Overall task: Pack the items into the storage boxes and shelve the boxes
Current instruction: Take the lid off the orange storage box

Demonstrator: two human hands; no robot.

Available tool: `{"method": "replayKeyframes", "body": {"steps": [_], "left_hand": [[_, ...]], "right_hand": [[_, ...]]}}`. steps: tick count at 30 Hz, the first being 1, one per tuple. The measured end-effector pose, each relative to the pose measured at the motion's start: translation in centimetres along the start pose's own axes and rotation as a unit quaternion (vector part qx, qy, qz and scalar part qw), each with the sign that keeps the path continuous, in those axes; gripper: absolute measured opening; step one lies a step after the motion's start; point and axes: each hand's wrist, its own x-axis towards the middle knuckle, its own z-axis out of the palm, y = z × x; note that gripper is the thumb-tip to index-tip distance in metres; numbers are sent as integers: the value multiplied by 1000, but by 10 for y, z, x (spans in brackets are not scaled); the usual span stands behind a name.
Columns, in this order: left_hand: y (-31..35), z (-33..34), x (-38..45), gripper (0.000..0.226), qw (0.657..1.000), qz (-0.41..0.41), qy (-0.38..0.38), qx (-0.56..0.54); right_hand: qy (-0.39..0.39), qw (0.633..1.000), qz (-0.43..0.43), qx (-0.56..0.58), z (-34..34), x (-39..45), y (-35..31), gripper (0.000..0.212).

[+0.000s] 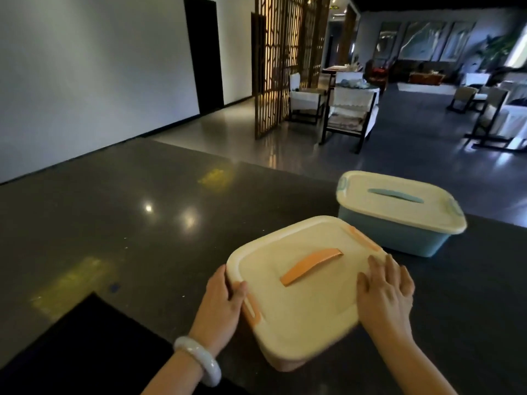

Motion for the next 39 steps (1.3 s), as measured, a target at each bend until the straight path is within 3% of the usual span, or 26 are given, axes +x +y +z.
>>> {"method": "replayKeyframes", "body": {"steps": [3,9,16,19,23,28,32,36,39], "left_hand": [[-13,-17,14,59,999,-12,18,-32],[-29,-38,57,59,995,-36,-33,-92],[-46,-75,94,35,993,-79,-2,-84],[-58,-97,114,39,995,-92,7,-27],[-71,-118,141,64,991,-134,6,29],[-68,-125,168,51,994,-97,-46,-5],[-68,-118,166,15,999,-33,-34,3],[-70,-118,159,18,999,-18,-31,-1],[-74,-124,148,19,999,-11,-52,8]], "right_hand": [[-3,1000,17,-10,14,-15,-28,53],[-3,999,30,30,26,-8,-47,54],[-41,993,-86,66,65,54,-85,55],[-73,984,-140,77,86,84,-114,54],[-133,969,-195,73,98,113,-138,51],[-151,968,-195,35,95,128,-150,51],[-77,993,-84,37,89,88,-160,58],[-92,994,-27,49,89,9,-178,64],[-121,989,-75,48,87,-43,-194,62]]}}
